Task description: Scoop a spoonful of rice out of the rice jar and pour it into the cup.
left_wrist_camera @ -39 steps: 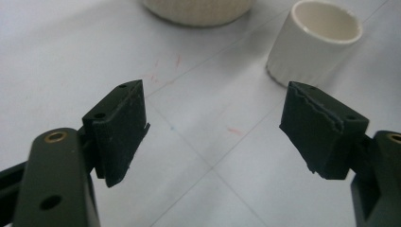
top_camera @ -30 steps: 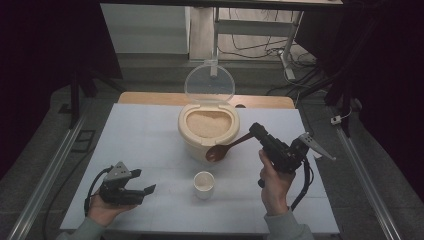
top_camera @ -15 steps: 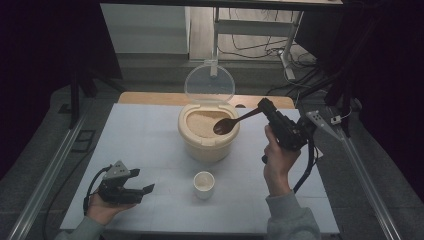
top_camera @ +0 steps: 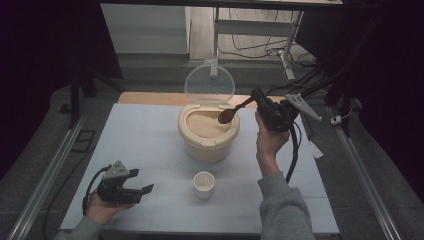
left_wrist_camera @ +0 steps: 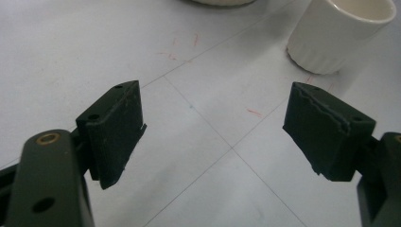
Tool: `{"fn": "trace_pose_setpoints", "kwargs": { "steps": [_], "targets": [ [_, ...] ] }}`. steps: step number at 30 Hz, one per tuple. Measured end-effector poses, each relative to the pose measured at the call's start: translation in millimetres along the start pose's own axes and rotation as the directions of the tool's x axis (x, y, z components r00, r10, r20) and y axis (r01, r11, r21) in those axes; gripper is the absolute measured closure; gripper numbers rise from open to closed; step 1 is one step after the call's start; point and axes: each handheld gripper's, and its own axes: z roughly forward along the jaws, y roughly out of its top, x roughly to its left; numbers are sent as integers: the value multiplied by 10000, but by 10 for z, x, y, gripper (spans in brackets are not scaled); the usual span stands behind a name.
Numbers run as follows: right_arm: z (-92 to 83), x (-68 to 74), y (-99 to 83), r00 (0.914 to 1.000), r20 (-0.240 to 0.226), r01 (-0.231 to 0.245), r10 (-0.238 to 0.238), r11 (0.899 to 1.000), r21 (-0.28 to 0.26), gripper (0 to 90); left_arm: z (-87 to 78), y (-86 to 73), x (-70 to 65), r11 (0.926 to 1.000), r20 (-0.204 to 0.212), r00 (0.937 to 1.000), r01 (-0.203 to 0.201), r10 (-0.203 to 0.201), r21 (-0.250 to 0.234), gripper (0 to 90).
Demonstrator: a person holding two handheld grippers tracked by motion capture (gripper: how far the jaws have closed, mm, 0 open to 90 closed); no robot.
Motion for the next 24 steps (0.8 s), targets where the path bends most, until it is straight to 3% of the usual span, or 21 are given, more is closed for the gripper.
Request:
{"fn": "trace_pose_setpoints", "kwargs": {
  "steps": [3, 8, 12, 15, 19, 21, 24],
  "targets": [
    [51, 34, -36, 9987, 86, 510, -511, 9986, 134, 836, 4, -3, -1, 10000, -15, 10000, 20, -20, 10, 203],
    [97, 92, -108, 9879, 379, 1488, -1505, 9879, 438, 836, 4, -6, -8, 10000, -19, 10000, 7, -7, 9, 202],
    [105, 103, -195, 9874, 314, 1525, -1551, 9855, 740, 836, -7, -1, -7, 10000, -31, 10000, -25, 25, -7, 201],
    [93, 91, -257, 9929, 309, 1115, -1148, 9894, 930, 836, -8, 2, -11, 10000, -49, 10000, -37, 37, -22, 201],
    [91, 19, -345, 9991, 412, -85, 35, 9925, 1219, 835, -12, 8, -21, 10000, -56, 9999, -89, 89, -39, 201],
    [97, -29, -383, 9961, 482, -798, 740, 9880, 1320, 835, -13, 9, -22, 9999, -70, 9999, -93, 92, -50, 202],
    [112, -69, -448, 9885, 474, -1490, 1435, 9775, 1494, 834, -3, 6, -25, 10000, -67, 10000, -73, 73, -10, 202]
  ]
}}
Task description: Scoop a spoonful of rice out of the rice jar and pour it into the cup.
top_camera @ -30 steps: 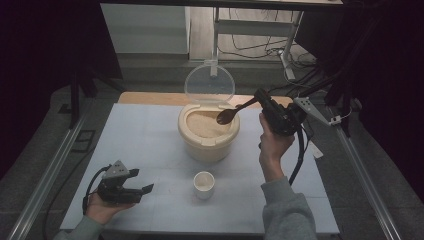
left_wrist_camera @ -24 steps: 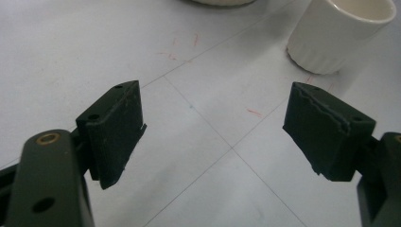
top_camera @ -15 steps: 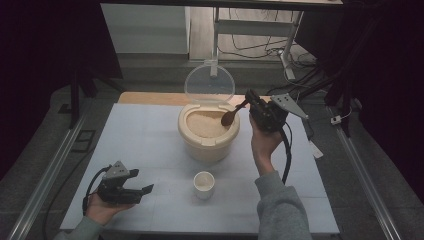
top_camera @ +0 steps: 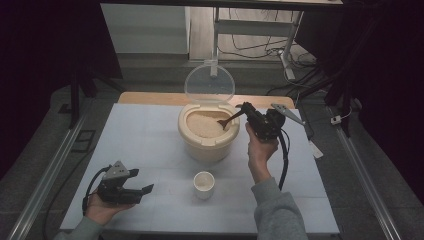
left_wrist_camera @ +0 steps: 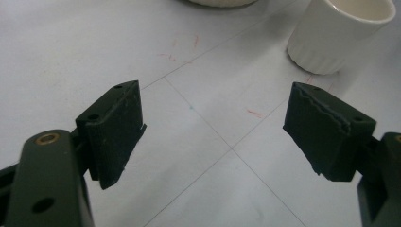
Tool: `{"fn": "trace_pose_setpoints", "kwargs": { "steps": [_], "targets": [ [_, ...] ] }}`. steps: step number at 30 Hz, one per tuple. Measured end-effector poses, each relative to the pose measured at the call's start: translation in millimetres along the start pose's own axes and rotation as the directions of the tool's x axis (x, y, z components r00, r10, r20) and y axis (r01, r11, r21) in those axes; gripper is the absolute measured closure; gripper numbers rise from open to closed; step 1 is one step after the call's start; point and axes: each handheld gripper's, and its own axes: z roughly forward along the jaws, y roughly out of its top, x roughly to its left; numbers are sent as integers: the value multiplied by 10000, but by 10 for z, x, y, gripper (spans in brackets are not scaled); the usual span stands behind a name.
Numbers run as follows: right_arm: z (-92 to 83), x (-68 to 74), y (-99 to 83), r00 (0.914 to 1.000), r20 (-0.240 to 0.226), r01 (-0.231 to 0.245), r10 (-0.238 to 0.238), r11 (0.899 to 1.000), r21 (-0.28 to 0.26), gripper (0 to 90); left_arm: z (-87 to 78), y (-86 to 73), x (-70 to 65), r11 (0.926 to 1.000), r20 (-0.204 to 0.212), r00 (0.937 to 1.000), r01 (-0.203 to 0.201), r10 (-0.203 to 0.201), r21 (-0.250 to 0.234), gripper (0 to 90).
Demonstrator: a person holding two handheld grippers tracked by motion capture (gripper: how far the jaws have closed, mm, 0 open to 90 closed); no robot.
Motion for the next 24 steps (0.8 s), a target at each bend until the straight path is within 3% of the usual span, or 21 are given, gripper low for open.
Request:
{"fn": "trace_pose_setpoints", "kwargs": {
  "steps": [5, 11, 17, 22, 24],
  "targets": [
    [-4, -59, -16, 9931, -87, -1168, 1169, 9931, 135, 824, 7, 2, -9, 9999, 8, 10000, -96, 96, 39, 203],
    [-22, -107, 7, 9831, 70, -1828, 1828, 9831, 121, 830, -6, 3, 1, 10000, -23, 10000, -71, 71, -12, 204],
    [-62, -165, 42, 9636, 38, -2674, 2674, 9635, 116, 836, -1, 5, -7, 10000, -13, 10000, -97, 97, -7, 205],
    [-73, -201, 72, 9522, 50, -3055, 3055, 9521, 85, 836, -2, 6, -7, 9999, -25, 9999, -119, 119, -4, 205],
    [-72, -227, 78, 9412, 69, -3378, 3378, 9411, 121, 836, -1, 5, -7, 9999, -20, 9999, -117, 117, -7, 206]
  ]
}}
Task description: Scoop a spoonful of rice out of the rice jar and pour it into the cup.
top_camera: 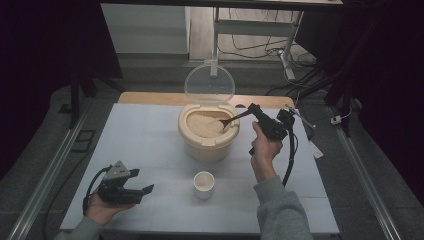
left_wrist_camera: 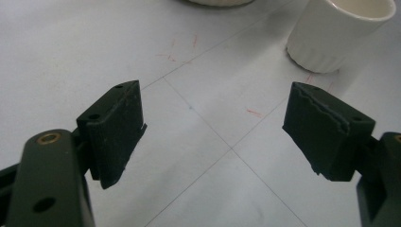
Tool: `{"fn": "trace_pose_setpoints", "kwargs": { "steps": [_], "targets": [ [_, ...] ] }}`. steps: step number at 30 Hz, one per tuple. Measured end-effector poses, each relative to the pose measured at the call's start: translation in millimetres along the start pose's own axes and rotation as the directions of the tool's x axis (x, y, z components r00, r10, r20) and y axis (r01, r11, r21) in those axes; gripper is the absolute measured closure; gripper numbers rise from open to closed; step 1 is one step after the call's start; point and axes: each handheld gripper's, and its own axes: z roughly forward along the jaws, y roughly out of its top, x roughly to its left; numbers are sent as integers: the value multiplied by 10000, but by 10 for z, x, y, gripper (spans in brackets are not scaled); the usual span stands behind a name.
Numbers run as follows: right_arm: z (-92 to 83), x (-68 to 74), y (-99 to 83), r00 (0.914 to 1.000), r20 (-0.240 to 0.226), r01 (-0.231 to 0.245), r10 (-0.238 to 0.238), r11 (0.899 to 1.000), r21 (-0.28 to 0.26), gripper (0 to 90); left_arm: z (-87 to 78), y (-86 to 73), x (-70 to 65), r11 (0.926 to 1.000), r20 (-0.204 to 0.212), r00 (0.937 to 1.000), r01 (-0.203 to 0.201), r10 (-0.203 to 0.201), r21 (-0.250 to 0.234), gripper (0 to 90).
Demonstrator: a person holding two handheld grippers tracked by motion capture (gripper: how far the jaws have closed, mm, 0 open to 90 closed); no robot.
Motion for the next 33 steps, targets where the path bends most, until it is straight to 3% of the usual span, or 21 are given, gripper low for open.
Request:
{"fn": "trace_pose_setpoints", "kwargs": {
  "steps": [5, 13, 33],
  "targets": [
    [20, -51, 35, 9968, -24, -794, 795, 9967, 162, 836, 0, 0, 1, 10000, -6, 10000, -27, 27, 3, 206],
    [14, -101, 49, 9894, -165, -1436, 1439, 9895, 175, 836, -2, 0, 0, 10000, -32, 10000, -48, 48, 2, 207],
    [-68, -136, 111, 9834, -503, -1737, 1744, 9846, 191, 836, 8, 4, -11, 9999, -52, 9999, -160, 161, 48, 210]
  ]
}}
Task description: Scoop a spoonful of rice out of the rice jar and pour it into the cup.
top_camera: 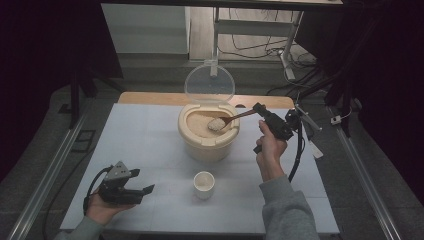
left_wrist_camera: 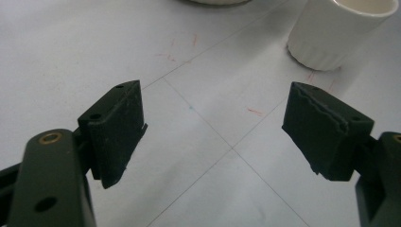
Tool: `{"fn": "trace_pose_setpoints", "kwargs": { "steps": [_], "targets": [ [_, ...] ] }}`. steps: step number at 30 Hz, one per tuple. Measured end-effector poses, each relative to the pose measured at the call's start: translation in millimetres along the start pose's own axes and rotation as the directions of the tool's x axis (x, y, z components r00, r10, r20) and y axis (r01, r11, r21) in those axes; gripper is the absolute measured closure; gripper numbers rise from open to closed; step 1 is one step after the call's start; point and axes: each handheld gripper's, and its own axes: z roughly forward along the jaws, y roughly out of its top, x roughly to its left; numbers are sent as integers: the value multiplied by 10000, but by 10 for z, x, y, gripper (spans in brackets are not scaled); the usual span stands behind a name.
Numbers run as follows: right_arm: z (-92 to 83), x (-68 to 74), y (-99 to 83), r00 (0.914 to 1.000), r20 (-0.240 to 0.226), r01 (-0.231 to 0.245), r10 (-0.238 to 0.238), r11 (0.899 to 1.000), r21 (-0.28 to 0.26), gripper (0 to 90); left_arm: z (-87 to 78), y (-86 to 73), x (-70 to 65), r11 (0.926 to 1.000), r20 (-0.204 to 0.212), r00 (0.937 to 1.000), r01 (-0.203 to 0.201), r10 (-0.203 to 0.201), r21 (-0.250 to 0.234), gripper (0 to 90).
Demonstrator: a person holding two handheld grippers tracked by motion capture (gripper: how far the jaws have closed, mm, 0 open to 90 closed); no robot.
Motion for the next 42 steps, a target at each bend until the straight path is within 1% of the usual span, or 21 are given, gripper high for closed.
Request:
{"fn": "trace_pose_setpoints", "kwargs": {
  "steps": [9, 12, 17, 22, 23, 24, 28, 31, 34, 38, 42],
  "targets": [
    [-22, 2, 15, 9999, -77, -76, 77, 9998, 159, 836, 0, -1, 3, 10000, -9, 10000, 0, 0, 0, 211],
    [-35, 14, 19, 9997, -203, -149, 153, 9997, 174, 836, 1, -2, 5, 10000, -17, 10000, 20, -20, -2, 211],
    [-83, 67, 24, 9991, -405, -122, 136, 9993, 346, 836, 6, -5, 11, 10000, -25, 10000, 37, -36, 18, 210],
    [-148, 136, -2, 9970, -743, -183, 236, 9973, 707, 836, -2, -4, 14, 10000, -39, 10000, 44, -44, 6, 209],
    [-171, 152, -12, 9958, -887, -125, 208, 9956, 931, 836, -4, -4, 14, 10000, -41, 10000, 59, -59, -6, 208],
    [-177, 169, -24, 9955, -903, -183, 271, 9952, 961, 836, -6, -4, 16, 10000, -40, 10000, 63, -63, -8, 208],
    [-241, 207, -92, 9936, -1111, -22, 182, 9898, 1426, 835, 1, -8, 16, 10000, -4, 10000, 52, -52, 29, 208],
    [-289, 190, -161, 9924, -1218, 23, 194, 9845, 1753, 836, 11, -6, 6, 10000, 27, 10000, 32, -32, 52, 208],
    [-329, 133, -234, 9911, -1304, 8, 271, 9780, 2087, 835, 18, -4, 1, 10000, 41, 10000, 18, -19, 64, 208],
    [-382, 47, -316, 9905, -1329, -38, 357, 9724, 2331, 836, 21, -2, -2, 10000, 34, 10000, 19, -19, 67, 208],
    [-439, -62, -395, 9915, -1263, 16, 317, 9669, 2552, 835, 30, -3, -3, 9999, 46, 10000, 23, -23, 107, 208]
  ]
}}
